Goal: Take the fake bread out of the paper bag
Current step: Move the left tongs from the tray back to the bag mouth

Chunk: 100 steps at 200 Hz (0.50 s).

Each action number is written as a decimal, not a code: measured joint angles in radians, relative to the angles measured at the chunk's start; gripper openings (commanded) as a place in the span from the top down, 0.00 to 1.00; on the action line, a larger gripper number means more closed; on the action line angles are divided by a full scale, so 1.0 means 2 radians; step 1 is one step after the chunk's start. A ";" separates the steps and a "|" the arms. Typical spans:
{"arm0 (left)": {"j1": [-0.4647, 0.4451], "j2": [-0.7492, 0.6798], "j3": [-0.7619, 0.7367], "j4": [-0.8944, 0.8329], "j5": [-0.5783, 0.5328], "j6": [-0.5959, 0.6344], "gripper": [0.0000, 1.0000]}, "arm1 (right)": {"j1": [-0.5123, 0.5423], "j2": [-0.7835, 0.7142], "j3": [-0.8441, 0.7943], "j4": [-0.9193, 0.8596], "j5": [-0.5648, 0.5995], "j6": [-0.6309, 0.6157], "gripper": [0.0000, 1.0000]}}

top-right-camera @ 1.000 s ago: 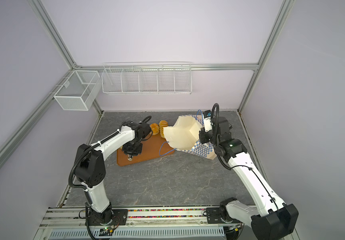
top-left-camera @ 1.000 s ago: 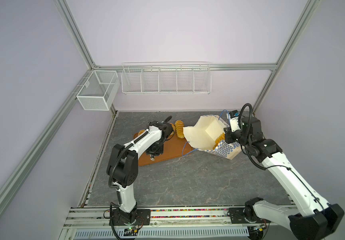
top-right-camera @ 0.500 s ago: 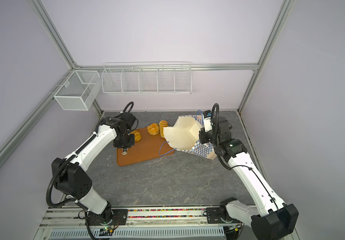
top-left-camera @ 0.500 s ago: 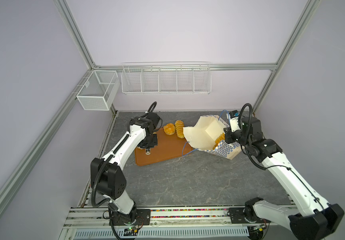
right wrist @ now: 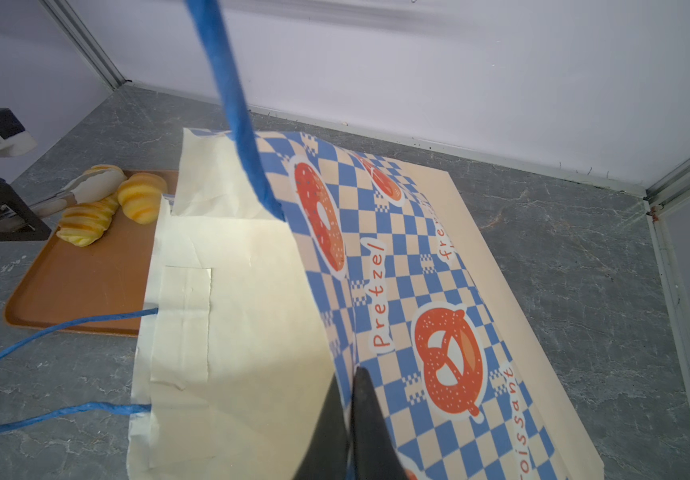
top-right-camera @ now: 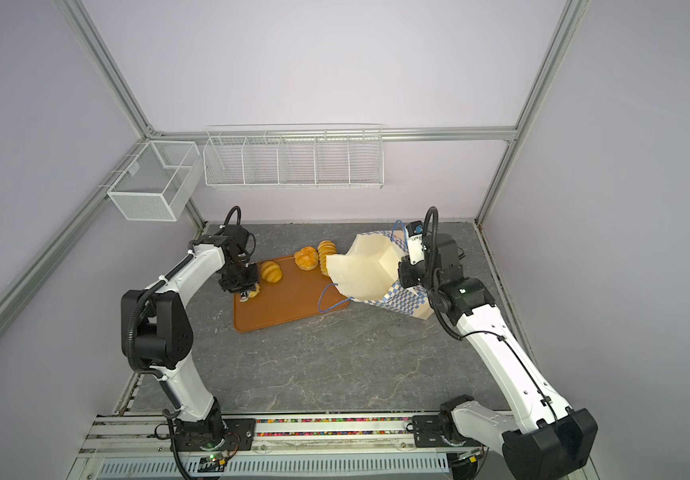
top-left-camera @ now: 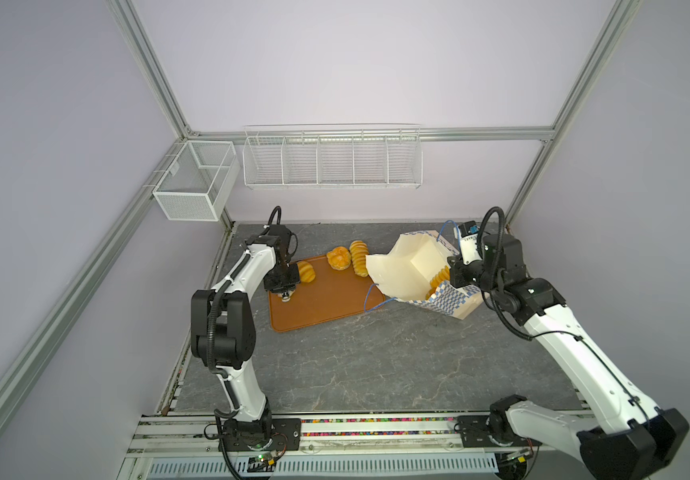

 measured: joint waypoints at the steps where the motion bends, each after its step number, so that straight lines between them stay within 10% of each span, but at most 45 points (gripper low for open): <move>1: 0.000 0.000 0.000 0.001 0.000 0.000 1.00 | 0.000 0.000 0.000 0.000 0.000 0.000 0.93; 100: 0.001 -0.038 -0.002 0.001 0.028 0.013 1.00 | 0.000 0.000 0.001 0.000 -0.010 -0.017 0.93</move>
